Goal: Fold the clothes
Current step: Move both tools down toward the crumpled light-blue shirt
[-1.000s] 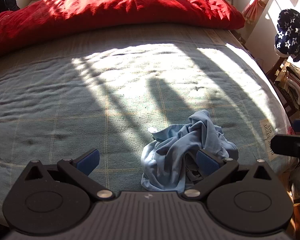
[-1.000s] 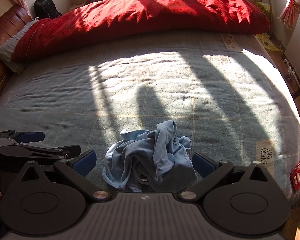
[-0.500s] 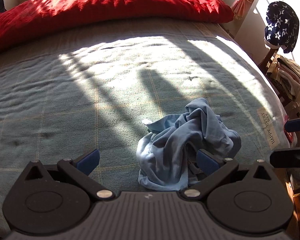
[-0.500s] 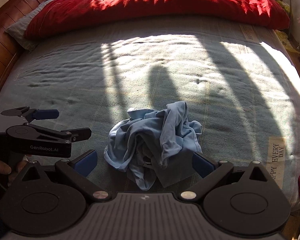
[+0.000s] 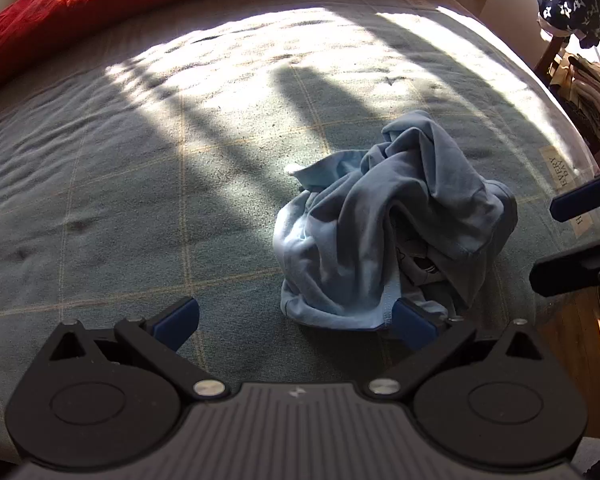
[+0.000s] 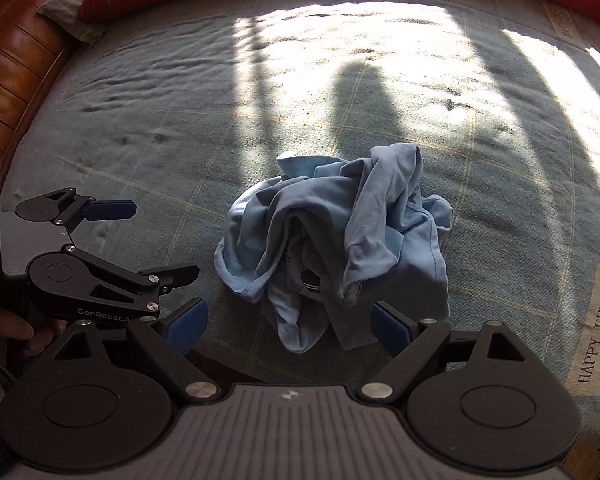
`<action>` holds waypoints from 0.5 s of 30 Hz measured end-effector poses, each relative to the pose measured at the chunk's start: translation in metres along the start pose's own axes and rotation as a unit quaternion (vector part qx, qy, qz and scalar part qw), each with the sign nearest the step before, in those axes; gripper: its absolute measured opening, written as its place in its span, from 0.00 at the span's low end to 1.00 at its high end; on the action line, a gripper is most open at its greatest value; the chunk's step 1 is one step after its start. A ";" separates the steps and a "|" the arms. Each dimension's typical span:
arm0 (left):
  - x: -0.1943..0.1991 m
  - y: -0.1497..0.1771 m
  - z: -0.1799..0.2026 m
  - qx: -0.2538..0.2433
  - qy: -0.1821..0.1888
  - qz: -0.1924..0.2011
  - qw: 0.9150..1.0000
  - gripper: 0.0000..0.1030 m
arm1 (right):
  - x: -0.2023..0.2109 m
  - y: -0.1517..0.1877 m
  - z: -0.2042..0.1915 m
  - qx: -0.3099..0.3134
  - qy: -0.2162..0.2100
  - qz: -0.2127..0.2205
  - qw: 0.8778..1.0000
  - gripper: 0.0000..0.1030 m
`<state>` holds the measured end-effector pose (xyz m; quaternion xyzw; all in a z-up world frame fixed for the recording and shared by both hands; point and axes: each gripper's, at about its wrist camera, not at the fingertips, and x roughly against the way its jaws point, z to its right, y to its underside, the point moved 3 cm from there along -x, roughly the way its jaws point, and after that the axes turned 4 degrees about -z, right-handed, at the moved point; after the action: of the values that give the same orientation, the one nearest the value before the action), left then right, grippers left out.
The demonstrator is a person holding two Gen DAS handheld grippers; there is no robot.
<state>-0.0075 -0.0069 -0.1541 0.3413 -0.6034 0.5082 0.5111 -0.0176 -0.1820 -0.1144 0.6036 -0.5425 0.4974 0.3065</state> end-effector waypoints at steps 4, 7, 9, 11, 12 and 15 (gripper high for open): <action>-0.022 0.015 0.012 0.015 0.000 -0.038 0.999 0.99 | -0.020 0.002 0.014 0.014 -0.023 -0.022 0.999 0.89; -0.035 0.026 0.023 0.017 -0.013 -0.045 0.999 0.99 | -0.033 0.003 0.023 0.028 -0.048 -0.039 0.998 0.89; -0.046 0.033 0.030 0.018 -0.025 -0.048 0.998 0.99 | -0.043 0.003 0.028 0.042 -0.062 -0.051 0.996 0.89; -0.059 0.039 0.035 0.013 -0.042 -0.045 0.998 0.99 | -0.055 0.003 0.031 0.057 -0.072 -0.062 0.994 0.89; -0.066 0.043 0.038 0.003 -0.053 -0.045 0.998 0.98 | -0.061 0.002 0.033 0.064 -0.078 -0.067 0.993 0.89; -0.080 0.047 0.041 -0.032 -0.081 -0.032 0.996 0.98 | -0.075 0.000 0.035 0.080 -0.088 -0.075 0.990 0.89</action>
<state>-0.0432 -0.0433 -0.2418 0.3837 -0.6479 0.4425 0.4870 -0.0017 -0.1871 -0.1956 0.7066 -0.4790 0.4600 0.2445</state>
